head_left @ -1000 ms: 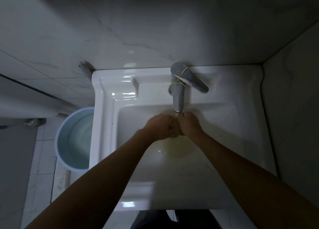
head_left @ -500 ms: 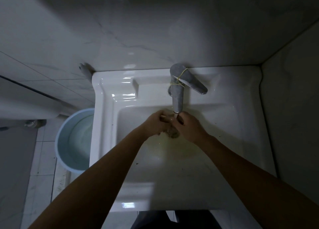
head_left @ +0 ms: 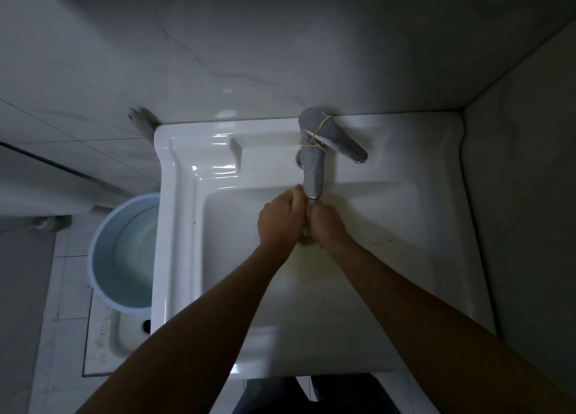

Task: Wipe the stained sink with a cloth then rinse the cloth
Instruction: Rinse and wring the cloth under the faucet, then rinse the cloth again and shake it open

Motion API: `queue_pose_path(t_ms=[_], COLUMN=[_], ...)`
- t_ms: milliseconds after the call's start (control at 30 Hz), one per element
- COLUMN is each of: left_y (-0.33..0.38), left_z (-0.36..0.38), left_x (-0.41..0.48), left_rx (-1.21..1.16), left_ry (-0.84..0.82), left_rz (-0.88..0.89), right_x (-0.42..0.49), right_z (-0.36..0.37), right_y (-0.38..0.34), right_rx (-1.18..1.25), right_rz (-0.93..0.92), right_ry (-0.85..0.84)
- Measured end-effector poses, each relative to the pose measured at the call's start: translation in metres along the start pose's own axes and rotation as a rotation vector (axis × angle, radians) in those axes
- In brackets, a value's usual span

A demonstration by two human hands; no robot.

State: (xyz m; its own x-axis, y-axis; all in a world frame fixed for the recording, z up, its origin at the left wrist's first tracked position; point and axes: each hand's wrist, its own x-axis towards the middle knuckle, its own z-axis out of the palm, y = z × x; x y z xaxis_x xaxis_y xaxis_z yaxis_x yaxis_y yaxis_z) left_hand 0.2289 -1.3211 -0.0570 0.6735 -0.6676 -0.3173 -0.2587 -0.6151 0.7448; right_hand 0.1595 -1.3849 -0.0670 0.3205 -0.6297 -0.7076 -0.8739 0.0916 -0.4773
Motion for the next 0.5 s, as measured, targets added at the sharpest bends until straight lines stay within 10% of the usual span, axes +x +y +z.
queue_pose_path(t_ms=[300,500], left_y=[0.000,-0.020], left_z=[-0.004,-0.039], left_x=[-0.016,-0.049], left_rx=[-0.204,-0.586], left_ry=[-0.303,-0.158], left_rz=[-0.401,-0.561], right_x=[-0.033,-0.065], right_z=[-0.007,-0.061], right_y=[0.023,0.027], right_rx=[0.010,0.315], right_rz=[-0.052,-0.314], right_ry=[0.175,0.355])
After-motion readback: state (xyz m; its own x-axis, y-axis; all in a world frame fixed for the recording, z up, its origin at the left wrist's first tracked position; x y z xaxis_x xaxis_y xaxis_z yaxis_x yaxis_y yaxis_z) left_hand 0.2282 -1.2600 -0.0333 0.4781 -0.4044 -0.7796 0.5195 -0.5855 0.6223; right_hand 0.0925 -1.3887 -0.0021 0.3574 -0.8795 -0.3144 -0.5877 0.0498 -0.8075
